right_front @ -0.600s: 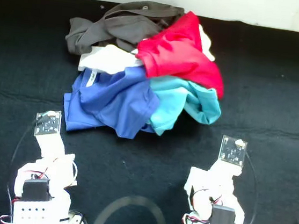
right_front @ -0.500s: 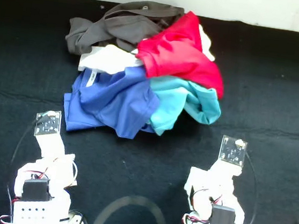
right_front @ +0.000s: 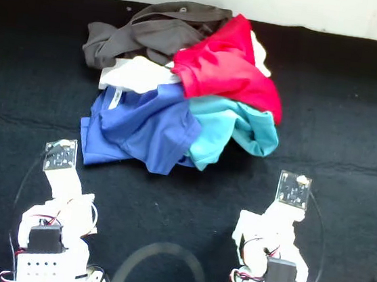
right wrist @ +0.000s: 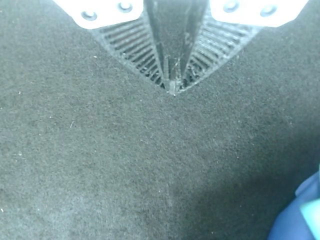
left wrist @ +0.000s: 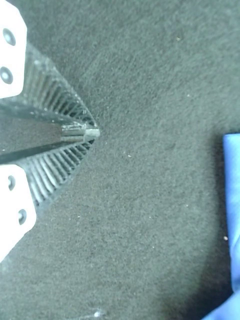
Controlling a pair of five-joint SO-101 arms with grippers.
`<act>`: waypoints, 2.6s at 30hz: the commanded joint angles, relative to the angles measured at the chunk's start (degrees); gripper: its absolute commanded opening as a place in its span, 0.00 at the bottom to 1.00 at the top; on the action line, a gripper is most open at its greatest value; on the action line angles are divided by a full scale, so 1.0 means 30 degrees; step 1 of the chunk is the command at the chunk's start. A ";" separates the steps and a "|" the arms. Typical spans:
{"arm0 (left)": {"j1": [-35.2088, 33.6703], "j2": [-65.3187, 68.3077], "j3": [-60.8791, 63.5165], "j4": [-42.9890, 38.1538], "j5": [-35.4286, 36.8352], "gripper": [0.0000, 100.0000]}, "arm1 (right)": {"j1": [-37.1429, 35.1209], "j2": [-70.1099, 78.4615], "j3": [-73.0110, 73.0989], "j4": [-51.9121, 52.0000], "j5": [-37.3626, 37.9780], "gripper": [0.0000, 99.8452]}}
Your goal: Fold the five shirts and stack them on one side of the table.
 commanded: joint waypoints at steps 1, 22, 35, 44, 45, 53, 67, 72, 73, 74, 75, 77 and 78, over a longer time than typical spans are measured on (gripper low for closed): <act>0.0249 -0.0103 0.0249 -0.0029 0.0059 0.01 | -0.0044 -0.0161 0.2388 0.0103 -0.0088 0.01; 0.0249 -0.0103 0.0249 -0.0029 0.0059 0.01 | -0.0044 -0.0161 0.2388 0.0103 -0.0088 0.01; 0.0278 -0.0103 0.0249 -0.0088 0.0029 0.01 | -0.0044 -0.0161 0.2388 0.0103 -0.0088 0.01; 0.0659 -0.0103 0.0249 -0.5978 -0.3927 0.01 | -0.0044 -0.0161 0.2388 0.0103 -0.0088 0.01; 0.0689 -0.0103 0.0249 -0.6652 -0.4982 0.01 | -0.0044 -0.0161 0.2388 0.0103 -0.0088 0.01; 0.0689 0.0044 -0.3443 -0.5832 -0.7179 0.15 | -0.0044 -0.0161 0.2388 0.0103 -0.0088 0.01; 0.0689 1.0066 -1.6864 -0.3223 -0.5568 0.28 | -0.0044 -0.0161 0.2388 0.0103 -0.0088 0.01; 0.1685 1.8066 -2.2637 -0.2549 -0.5275 0.33 | -0.0044 -0.0161 0.2388 0.0103 -0.0088 0.01; 0.2125 1.9355 -2.3722 -0.2022 -0.4630 0.35 | -0.0044 -0.0161 0.2388 0.0103 -0.0088 0.01; 0.2593 2.0615 -2.4835 -0.1465 -0.3927 0.38 | -0.0044 -0.0161 0.2388 0.0103 -0.0088 0.01; 0.3150 2.1817 -2.5890 -0.0996 -0.3311 0.40 | -0.0044 -0.0161 0.2388 0.0103 -0.0088 0.01; 0.4352 2.4278 -2.7971 -0.0381 -0.2256 0.42 | -0.0044 -0.0161 0.2388 0.0103 -0.0088 0.01; 0.4967 2.5538 -2.8996 -0.0234 -0.1729 0.42 | -0.0044 -0.0161 0.2388 0.0103 -0.0088 0.01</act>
